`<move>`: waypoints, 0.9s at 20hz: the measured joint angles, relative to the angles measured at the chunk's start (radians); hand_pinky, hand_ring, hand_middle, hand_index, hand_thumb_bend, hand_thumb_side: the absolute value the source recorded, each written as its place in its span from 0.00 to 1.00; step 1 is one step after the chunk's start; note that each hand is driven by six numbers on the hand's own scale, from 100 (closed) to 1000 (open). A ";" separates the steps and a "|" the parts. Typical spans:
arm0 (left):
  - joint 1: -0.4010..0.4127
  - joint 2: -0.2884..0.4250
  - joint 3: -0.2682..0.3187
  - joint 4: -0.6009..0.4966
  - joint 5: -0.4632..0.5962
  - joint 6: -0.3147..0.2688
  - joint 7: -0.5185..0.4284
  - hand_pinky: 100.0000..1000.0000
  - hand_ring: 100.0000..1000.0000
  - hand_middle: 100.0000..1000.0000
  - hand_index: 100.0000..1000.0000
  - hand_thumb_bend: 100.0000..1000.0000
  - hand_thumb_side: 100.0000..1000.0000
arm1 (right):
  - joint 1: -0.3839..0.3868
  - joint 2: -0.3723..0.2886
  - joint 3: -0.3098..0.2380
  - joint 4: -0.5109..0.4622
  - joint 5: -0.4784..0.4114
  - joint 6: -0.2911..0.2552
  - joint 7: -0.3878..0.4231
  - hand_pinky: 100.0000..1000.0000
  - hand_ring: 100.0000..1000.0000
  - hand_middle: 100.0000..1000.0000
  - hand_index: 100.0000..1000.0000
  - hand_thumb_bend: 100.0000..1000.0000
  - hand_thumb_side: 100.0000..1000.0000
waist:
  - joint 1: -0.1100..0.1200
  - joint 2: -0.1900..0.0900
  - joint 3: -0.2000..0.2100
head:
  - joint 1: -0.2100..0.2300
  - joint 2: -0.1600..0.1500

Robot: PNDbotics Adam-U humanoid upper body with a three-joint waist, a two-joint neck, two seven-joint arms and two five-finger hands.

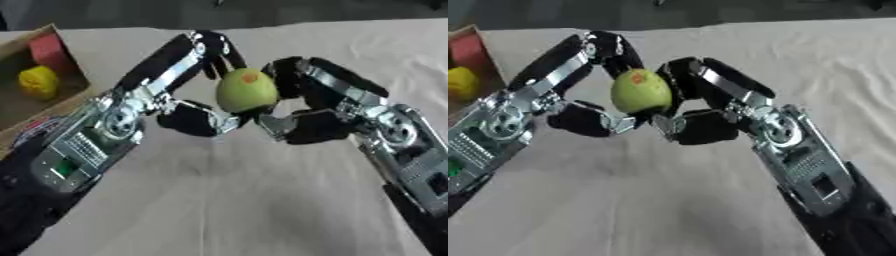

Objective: Pick up the objects with one hand, pass them to the other hand, and then place them into the box on the other side of the table.

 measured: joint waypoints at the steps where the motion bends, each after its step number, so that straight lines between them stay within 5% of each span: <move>1: 0.000 0.000 0.000 0.000 0.004 -0.003 -0.007 0.49 0.45 0.53 0.56 0.35 0.00 | 0.000 0.000 0.000 0.000 -0.001 0.000 0.001 0.47 0.43 0.41 0.42 0.00 0.00 | 0.000 0.000 0.000 | 0.000 0.000; 9: 0.001 0.000 0.000 0.000 0.052 -0.043 -0.011 0.48 0.42 0.46 0.47 0.22 0.00 | 0.000 0.000 -0.001 -0.009 -0.002 0.002 0.000 0.47 0.43 0.42 0.43 0.00 0.01 | 0.000 0.000 -0.002 | 0.001 0.000; 18: 0.003 0.001 -0.001 0.007 0.111 -0.053 0.038 0.41 0.35 0.40 0.41 0.28 0.00 | 0.000 0.000 -0.006 -0.017 0.052 0.028 -0.001 0.50 0.47 0.47 0.52 0.01 0.04 | 0.000 0.000 -0.002 | 0.002 0.000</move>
